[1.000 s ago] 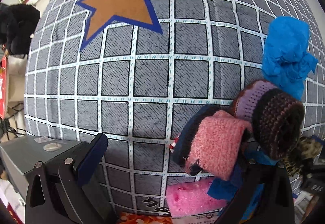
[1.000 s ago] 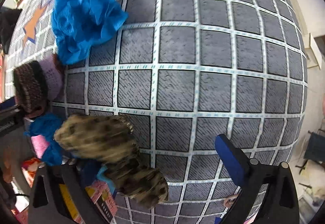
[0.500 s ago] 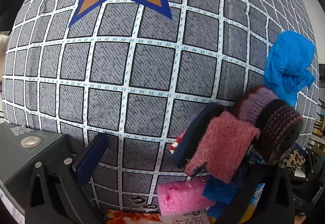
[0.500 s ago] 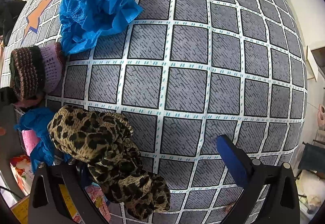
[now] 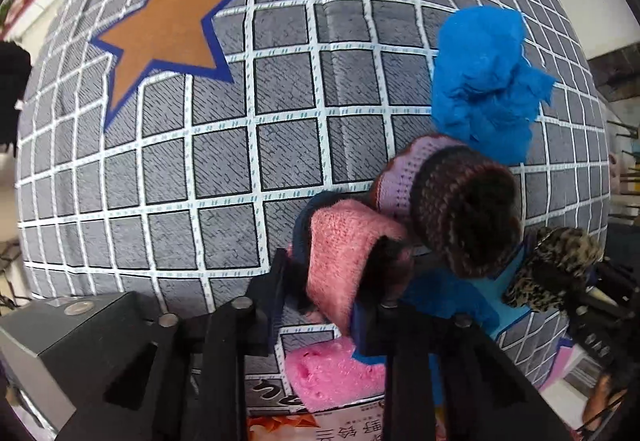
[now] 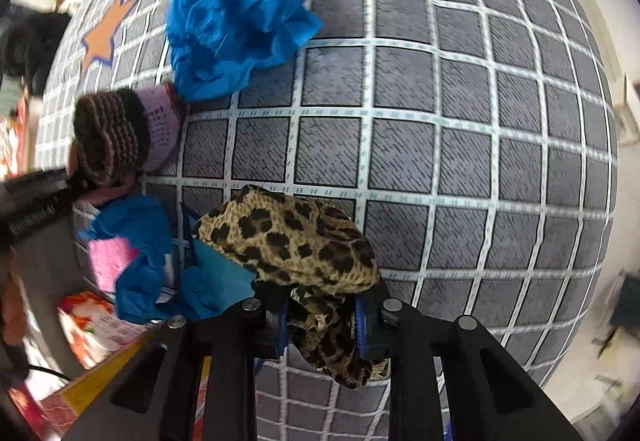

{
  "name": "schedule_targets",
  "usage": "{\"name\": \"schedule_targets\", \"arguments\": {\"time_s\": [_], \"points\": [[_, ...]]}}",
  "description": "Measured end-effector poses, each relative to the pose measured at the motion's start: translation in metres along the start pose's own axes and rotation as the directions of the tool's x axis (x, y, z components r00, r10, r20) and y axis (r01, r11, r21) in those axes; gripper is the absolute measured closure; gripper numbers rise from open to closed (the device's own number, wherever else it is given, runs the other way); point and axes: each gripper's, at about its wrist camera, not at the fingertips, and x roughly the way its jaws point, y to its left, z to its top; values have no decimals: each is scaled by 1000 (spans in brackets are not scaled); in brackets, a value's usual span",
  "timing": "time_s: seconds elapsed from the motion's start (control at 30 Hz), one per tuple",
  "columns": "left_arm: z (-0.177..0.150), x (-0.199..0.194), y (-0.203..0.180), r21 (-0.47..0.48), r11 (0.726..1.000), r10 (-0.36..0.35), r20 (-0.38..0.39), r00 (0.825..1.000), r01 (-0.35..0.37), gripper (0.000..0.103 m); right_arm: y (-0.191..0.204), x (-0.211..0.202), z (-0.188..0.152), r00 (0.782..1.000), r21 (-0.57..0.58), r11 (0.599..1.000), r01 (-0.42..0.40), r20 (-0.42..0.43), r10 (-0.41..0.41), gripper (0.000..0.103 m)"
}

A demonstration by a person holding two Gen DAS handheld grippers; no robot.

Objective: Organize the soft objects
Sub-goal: 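Carry the pink knit item with the left tool while the right tool carries the leopard cloth toward the box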

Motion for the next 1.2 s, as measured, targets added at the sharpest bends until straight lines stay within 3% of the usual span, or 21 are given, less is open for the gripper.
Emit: {"name": "schedule_targets", "arguments": {"time_s": [0.43, 0.67, 0.8, 0.83, 0.87, 0.9, 0.93, 1.1, 1.2], "points": [[-21, -71, -24, 59, 998, 19, 138, 990, -27, 77, -42, -38, -58, 998, 190, 980, -60, 38, 53, 78], [-61, -108, -32, 105, 994, 20, 187, 982, -40, 77, -57, -46, -79, 996, 242, 967, -73, 68, 58, 78], [-95, -107, -17, 106, 994, 3, 187, 982, -23, 77, -63, -48, -88, 995, 242, 966, -89, 73, 73, 76], [-102, -109, -15, 102, 995, -2, 188, 982, -18, 77, -63, -45, -87, 996, 234, 969, -72, 60, 60, 65], [-106, -111, -14, 100, 995, -4, 192, 981, -16, 77, -62, -43, -85, 998, 227, 972, -57, 53, 46, 32], [-110, -113, -13, 99, 995, -2, 196, 981, -18, 77, -59, -40, -81, 997, 220, 974, -49, 67, 35, 16], [-114, -116, -13, 99, 995, 1, 199, 980, -22, 77, -57, -40, -78, 994, 208, 978, -32, 107, 10, 9], [-122, -122, -12, 94, 995, 20, 204, 979, -40, 77, -45, -12, -53, 994, 182, 982, 45, 93, -62, 14], [-129, -124, -13, 96, 993, 44, 203, 978, -64, 77, -44, 16, -39, 995, 181, 978, 100, -6, -101, 60]]}}
